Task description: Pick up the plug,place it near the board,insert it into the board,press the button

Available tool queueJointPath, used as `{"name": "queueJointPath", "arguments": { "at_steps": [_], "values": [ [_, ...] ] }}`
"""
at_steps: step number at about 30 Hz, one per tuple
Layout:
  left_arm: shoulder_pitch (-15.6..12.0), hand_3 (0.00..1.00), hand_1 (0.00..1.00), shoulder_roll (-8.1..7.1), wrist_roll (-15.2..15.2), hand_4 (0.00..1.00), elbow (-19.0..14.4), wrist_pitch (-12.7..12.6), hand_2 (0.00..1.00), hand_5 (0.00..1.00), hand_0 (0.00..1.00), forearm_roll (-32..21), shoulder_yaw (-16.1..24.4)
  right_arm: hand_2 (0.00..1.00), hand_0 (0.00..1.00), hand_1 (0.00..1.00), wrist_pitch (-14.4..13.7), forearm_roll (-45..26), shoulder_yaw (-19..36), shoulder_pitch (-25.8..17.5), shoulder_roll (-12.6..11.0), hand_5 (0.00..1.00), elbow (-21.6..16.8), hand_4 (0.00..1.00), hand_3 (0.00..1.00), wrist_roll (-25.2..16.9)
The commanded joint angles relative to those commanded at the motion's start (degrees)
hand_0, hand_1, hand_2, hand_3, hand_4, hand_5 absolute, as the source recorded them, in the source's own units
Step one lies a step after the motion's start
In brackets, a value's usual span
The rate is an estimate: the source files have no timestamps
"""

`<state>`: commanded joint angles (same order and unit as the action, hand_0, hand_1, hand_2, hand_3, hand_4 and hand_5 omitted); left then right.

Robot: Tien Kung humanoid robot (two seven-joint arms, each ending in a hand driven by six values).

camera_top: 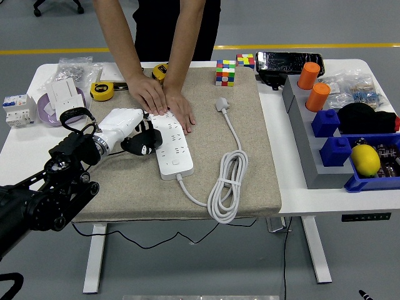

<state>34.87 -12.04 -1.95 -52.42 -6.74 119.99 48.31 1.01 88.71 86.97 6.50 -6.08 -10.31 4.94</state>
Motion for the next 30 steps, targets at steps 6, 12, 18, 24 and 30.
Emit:
{"name": "queueJointPath", "arguments": {
  "at_steps": [6, 12, 18, 24, 30],
  "values": [
    [0.55, 0.383, 0.518, 0.0, -0.09, 0.475, 0.16, 0.49, 0.39, 0.017, 0.557, -0.01, -0.45, 0.742, 0.847, 0.757, -0.06, -0.07, 0.05, 0.17, -0.08, 0.928, 0.0, 0.998, 0.774, -0.01],
    [0.91, 0.391, 0.522, -0.05, -0.23, 0.482, 0.26, 0.96, 0.399, 0.015, 0.562, -0.07, -1.21, 0.742, 0.849, 0.756, -0.1, -0.07, 0.11, 0.23, -0.12, 0.928, 0.0, 0.998, 0.775, -0.01],
    [1.15, 0.445, 0.545, -0.08, -0.2, 0.5, 0.31, 1.26, 0.506, 0.022, 0.564, -0.22, -1.72, 0.743, 0.847, 0.756, -0.11, -0.18, -0.01, 0.26, -0.1, 0.928, 0.0, 0.998, 0.774, -0.06],
    [1.35, 0.56, 0.684, -0.06, 0.13, 0.77, 0.36, 1.99, 0.595, 0.189, 0.656, -1.04, -1.44, 0.743, 0.848, 0.755, -0.13, -0.12, 0.05, 0.27, -0.18, 0.927, 0.0, 0.998, 0.774, -0.06],
    [1.4, 0.647, 0.761, -0.05, 0.45, 0.951, 0.55, 3.16, 0.725, 0.355, 0.729, -2.63, -1.24, 0.742, 0.848, 0.756, -0.12, -0.01, 0.23, 0.3, -0.16, 0.928, 0.0, 0.998, 0.775, -0.05]
  ]
}}
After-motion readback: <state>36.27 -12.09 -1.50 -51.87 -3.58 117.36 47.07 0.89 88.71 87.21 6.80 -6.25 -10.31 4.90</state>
